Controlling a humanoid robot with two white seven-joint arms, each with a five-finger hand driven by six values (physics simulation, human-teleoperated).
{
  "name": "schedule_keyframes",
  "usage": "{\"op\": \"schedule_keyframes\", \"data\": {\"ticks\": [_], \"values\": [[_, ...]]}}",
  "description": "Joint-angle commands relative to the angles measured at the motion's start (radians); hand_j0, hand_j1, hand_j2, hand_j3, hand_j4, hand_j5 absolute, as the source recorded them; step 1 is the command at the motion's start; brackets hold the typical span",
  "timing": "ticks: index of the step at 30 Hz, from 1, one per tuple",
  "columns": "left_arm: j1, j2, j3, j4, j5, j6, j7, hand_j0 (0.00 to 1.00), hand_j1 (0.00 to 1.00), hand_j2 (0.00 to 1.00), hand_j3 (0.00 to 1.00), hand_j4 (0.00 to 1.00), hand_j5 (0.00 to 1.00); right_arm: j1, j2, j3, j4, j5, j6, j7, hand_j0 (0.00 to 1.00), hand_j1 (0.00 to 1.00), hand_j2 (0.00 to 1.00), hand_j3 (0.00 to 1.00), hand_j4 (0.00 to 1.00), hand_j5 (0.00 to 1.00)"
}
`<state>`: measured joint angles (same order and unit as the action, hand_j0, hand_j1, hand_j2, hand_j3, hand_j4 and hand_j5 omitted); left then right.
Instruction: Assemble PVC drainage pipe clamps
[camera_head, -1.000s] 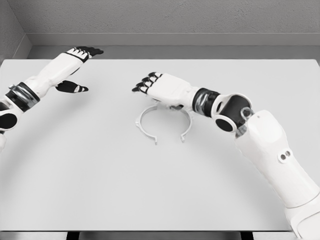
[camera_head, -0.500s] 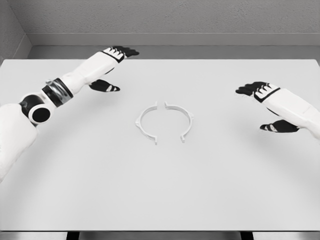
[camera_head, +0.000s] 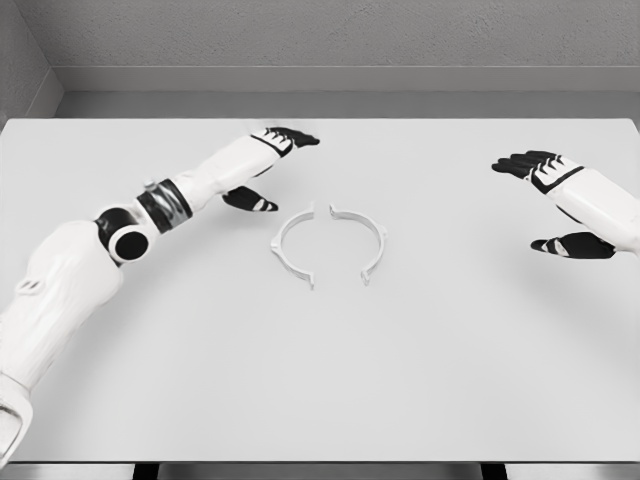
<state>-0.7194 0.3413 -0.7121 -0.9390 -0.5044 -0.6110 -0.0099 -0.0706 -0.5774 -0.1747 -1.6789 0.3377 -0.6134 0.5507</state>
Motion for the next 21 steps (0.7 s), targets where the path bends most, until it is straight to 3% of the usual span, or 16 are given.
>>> {"op": "schedule_keyframes", "data": {"ticks": [1,21], "values": [[0.000,-0.008,-0.006,0.012,0.007,0.000,0.001,1.00,1.00,1.00,1.00,1.00,1.00,0.000,0.001,0.001,0.001,-0.008,0.003,0.000,1.00,1.00,1.00,1.00,1.00,1.00],[0.015,0.004,-0.003,0.003,0.013,0.000,0.001,1.00,1.00,1.00,1.00,1.00,1.00,0.000,0.002,0.001,0.001,-0.008,0.003,0.000,1.00,1.00,1.00,1.00,1.00,1.00]]}}
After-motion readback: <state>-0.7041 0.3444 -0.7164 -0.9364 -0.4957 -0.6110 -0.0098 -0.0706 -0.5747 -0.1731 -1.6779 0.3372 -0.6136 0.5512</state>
